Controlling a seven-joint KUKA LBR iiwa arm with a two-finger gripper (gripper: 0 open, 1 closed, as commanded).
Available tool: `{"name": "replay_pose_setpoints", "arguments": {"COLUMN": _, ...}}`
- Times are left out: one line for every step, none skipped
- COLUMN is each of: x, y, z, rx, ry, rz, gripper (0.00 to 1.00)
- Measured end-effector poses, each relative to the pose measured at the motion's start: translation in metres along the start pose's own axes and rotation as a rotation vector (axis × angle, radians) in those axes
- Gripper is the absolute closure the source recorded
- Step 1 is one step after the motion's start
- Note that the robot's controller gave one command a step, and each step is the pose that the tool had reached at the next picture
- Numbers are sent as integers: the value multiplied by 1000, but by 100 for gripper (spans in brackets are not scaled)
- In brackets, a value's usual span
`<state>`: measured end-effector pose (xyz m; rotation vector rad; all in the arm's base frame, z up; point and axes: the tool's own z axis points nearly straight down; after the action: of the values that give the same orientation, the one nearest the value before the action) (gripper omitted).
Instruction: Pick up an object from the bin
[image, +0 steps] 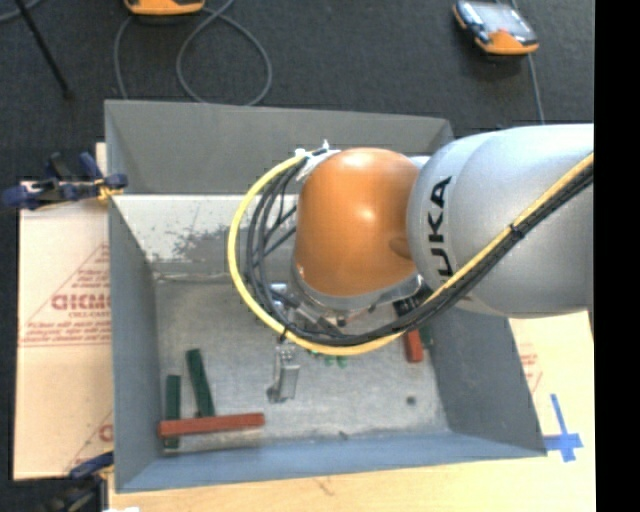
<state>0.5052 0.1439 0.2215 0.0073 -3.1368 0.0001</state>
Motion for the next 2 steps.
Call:
{"name": "replay_pose_setpoints", "arguments": {"x": 31, "y": 52, "z": 101, "rx": 1, "ry": -1, "rz": -221, "gripper": 0}}
{"name": "replay_pose_setpoints", "arguments": {"x": 18, "y": 94, "z": 151, "rx": -2, "ry": -13, "rz": -114, "gripper": 0}}
